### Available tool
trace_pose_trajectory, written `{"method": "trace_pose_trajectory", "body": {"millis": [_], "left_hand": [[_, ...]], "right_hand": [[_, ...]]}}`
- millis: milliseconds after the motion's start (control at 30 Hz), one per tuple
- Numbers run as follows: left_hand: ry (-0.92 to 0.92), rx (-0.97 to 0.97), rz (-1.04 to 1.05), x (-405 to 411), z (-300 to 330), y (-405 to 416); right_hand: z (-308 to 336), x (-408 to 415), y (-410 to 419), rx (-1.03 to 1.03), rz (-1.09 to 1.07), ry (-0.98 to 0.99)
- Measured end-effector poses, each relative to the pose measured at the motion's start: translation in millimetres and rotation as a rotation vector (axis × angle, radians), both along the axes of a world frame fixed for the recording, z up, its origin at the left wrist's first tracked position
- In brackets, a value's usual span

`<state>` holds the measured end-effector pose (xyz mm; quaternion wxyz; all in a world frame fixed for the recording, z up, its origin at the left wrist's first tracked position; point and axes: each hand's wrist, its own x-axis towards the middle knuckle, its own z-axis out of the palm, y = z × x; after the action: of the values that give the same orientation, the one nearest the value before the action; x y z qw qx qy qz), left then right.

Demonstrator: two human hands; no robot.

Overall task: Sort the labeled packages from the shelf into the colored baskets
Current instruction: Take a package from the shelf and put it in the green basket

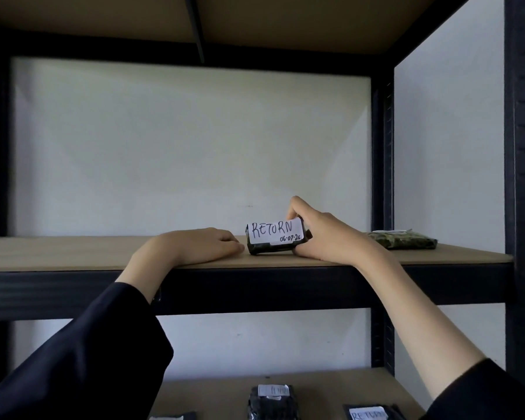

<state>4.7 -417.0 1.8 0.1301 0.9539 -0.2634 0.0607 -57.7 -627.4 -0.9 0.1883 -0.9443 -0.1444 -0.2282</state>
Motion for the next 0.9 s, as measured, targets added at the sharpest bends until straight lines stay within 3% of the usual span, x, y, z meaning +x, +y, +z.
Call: {"method": "trace_pose_trajectory", "body": {"millis": [233, 500, 700, 900], "left_hand": [[-0.048, -0.084, -0.024, -0.8, -0.3, 3.1], [-0.190, -0.178, -0.034, -45.0, -15.2, 74.1], [-0.556, -0.351, 0.075, -98.3, -48.8, 182.8], [-0.537, -0.278, 0.238, -154.7, -102.9, 310.0]], "right_hand": [[-2.0, -0.6, -0.7, 0.047, 0.008, -0.047], [-10.3, -26.9, 33.9, 0.217, 0.185, -0.297], [-19.1, -55.6, 149.8, 0.210, 0.345, -0.299], [-61.3, -83.0, 289.3, 0.188, 0.509, -0.180]]}}
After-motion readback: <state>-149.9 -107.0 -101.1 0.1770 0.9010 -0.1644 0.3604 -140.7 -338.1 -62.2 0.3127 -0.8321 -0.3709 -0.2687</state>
